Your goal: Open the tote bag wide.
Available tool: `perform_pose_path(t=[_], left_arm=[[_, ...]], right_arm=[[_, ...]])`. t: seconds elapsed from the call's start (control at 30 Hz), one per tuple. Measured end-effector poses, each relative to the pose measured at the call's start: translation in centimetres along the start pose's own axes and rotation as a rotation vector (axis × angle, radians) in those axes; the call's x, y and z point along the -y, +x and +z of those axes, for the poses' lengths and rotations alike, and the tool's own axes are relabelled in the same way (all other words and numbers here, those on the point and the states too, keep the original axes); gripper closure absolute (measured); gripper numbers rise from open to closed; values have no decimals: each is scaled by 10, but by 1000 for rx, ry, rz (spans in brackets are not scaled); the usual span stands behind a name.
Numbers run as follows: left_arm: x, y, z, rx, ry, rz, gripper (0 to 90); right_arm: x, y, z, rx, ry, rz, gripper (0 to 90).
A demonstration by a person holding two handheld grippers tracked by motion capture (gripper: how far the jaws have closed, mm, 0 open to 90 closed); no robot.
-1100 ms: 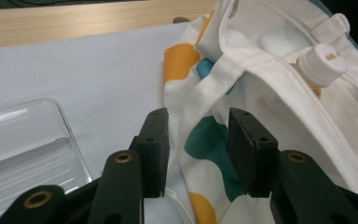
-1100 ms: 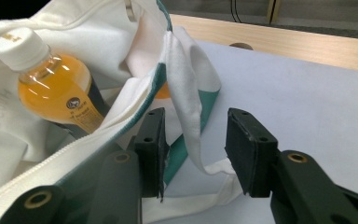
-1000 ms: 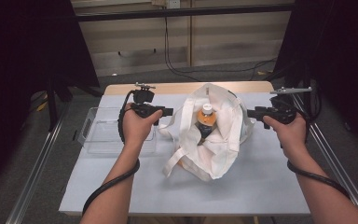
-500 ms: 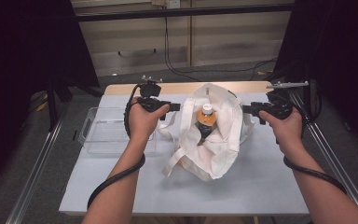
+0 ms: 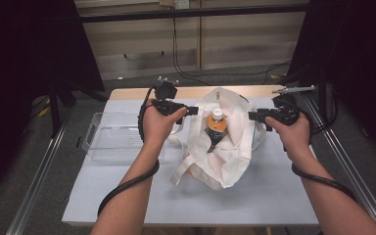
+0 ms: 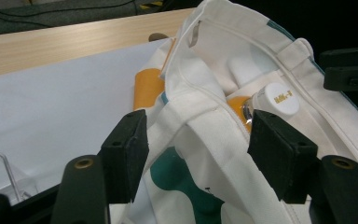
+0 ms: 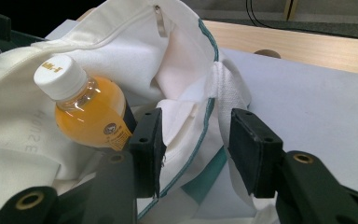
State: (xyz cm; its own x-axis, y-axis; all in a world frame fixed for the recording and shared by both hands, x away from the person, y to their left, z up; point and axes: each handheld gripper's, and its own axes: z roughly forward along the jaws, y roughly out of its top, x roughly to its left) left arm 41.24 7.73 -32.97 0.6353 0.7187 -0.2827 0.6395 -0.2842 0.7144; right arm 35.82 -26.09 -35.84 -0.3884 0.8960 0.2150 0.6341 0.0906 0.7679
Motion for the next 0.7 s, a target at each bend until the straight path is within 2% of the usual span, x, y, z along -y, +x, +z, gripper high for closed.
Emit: perform_pose_path(t=[0.03, 0.27, 0.33, 0.53, 0.63, 0.7], left_arm=[[0, 0, 1, 21, -12, -9, 373], [3, 0, 8, 20, 11, -7, 365], [4, 0, 11, 29, 7, -18, 366], [3, -2, 18, 30, 13, -16, 372], [3, -2, 20, 46, 18, -27, 404], [2, -3, 21, 53, 12, -39, 443]], right_arm=[[0, 0, 1, 4, 2, -5, 556], [2, -2, 4, 11, 9, 1, 578], [2, -1, 5, 14, 11, 3, 587], [1, 1, 9, 10, 16, -10, 607], [0, 2, 10, 9, 14, -14, 620], [0, 3, 12, -1, 15, -20, 662]])
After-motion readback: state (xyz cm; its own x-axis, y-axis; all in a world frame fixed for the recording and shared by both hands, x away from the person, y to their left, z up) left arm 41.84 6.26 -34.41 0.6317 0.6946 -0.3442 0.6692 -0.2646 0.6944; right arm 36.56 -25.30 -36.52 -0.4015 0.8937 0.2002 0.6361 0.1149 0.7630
